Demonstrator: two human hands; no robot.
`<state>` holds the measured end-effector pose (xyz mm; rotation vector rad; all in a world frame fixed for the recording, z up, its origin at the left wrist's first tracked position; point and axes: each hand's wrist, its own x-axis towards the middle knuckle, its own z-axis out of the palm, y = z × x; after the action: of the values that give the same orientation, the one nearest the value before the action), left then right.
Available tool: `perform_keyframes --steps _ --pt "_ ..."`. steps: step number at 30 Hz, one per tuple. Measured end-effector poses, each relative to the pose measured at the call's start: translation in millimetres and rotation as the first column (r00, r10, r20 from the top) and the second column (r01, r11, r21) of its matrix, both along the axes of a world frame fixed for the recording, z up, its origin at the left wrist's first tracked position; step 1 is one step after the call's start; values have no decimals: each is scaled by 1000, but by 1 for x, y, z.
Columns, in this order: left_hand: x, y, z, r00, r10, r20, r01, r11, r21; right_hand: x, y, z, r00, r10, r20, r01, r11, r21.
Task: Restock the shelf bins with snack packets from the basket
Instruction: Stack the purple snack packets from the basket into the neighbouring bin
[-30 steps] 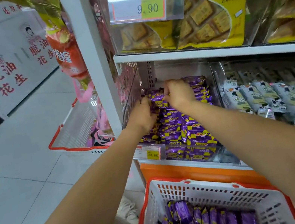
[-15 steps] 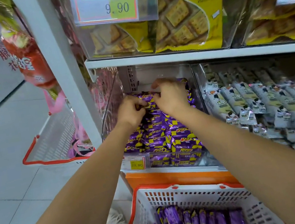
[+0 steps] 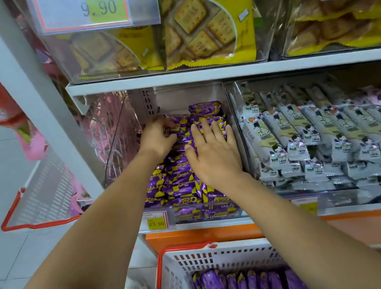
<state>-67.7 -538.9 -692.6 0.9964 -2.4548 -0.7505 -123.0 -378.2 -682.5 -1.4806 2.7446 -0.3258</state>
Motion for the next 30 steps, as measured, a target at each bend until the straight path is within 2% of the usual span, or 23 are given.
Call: perform_keyframes --steps 9,15,20,25,28,30 --pt "-6 8 -5 997 -33 75 39 996 -86 1 1 -2 1000 1 -22 -1 1000 -20" --pt "1 8 -10 999 -41 0 41 997 -69 2 1 -3 999 -3 -38 2 1000 -30" --pt "-6 8 -11 997 -8 82 14 997 -77 2 1 -3 999 -3 -37 1 999 -44" --pt "-1 11 -13 989 43 141 -19 986 -168 2 1 -4 999 -5 -45 2 999 -47" --pt "0 12 -9 989 74 128 -39 965 -259 3 1 -4 999 -1 -48 -1 999 -45" --pt "-2 12 -7 995 35 98 1 936 -353 3 1 -4 999 -3 -52 1 999 -48"
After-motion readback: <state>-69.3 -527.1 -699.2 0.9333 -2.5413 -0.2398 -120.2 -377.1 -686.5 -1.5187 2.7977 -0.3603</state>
